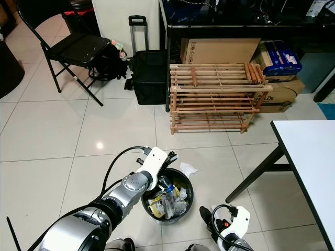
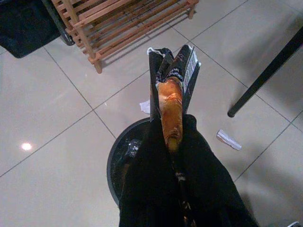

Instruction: Picking trash to rubbish bin

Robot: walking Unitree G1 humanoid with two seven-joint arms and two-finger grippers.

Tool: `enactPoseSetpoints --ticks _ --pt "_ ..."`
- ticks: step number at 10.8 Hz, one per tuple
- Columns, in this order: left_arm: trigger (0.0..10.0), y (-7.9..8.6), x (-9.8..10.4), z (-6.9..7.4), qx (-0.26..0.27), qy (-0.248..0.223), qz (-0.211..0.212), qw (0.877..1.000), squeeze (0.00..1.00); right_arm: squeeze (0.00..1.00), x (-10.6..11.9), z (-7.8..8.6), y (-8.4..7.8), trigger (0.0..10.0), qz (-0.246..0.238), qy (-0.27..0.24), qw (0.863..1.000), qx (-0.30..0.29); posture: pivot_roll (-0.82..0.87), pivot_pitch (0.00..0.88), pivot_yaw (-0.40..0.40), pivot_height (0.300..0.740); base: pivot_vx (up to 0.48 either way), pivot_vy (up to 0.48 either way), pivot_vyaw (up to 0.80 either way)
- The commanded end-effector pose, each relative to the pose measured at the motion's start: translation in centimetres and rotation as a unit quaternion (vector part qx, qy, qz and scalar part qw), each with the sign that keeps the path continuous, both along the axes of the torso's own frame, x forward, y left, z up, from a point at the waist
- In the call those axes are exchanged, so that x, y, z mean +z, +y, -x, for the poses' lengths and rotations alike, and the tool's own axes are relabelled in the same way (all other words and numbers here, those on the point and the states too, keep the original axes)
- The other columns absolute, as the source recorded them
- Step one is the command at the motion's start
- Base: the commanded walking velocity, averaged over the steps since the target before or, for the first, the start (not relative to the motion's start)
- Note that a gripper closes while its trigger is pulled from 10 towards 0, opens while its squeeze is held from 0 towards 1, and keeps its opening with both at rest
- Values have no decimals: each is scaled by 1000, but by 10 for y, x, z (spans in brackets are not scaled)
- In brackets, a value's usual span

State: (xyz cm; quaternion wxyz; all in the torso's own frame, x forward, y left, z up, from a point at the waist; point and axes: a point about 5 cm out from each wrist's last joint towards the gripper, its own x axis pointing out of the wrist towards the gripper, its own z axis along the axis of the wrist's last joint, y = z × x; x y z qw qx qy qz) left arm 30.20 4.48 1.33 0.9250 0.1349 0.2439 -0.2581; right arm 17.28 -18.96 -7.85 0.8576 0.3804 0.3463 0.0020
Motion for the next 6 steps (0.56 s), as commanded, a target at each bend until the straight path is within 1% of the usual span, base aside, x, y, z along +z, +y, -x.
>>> enactPoseSetpoints --ticks 1,3,6 --pt "10000 -17 3 4 -24 2 10 1000 0 0 1 0 -5 10000 -3 -6 1000 -16 -105 102 -17 740 0 0 0" --pt "10000 -19 4 3 -25 0 13 1000 0 0 5 -5 -5 10000 -25 -26 999 -30 -106 103 -17 740 0 0 0" --pt "10000 -21 6 2 -28 -1 18 999 0 0 7 -8 -7 10000 -31 -35 998 -38 -106 106 -18 740 0 0 0"
